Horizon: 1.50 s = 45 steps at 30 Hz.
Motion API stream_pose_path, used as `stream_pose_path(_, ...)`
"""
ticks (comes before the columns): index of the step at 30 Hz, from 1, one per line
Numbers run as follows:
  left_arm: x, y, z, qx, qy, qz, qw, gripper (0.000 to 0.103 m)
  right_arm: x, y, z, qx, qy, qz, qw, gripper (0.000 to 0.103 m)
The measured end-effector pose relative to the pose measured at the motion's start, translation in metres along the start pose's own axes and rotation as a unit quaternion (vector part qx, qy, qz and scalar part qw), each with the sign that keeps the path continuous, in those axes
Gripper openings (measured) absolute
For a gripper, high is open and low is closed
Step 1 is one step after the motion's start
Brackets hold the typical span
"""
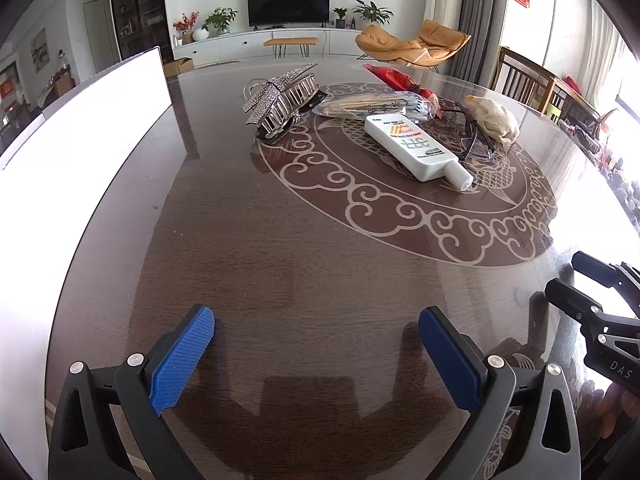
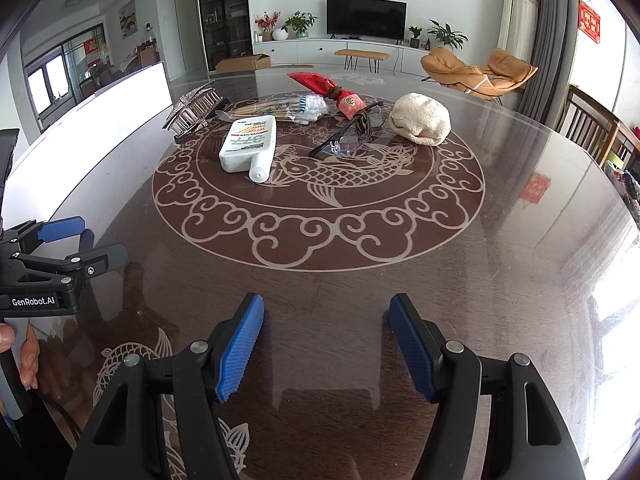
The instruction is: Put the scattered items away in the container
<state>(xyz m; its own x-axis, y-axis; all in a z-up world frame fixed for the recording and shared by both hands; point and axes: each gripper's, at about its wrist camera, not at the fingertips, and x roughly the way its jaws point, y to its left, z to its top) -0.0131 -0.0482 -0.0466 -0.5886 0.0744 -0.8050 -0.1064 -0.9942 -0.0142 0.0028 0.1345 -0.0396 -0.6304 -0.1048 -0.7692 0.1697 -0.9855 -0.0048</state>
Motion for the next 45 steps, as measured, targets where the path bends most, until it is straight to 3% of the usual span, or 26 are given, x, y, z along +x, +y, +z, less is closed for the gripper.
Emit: stream_pose_path(45, 0.0004, -0.001, -0.0007, 0.004, 0.002, 0.005, 1.0, 0.103, 0.0003, 0.0003, 0.0004, 0.0, 0.0, 0.0, 1.0, 0.067)
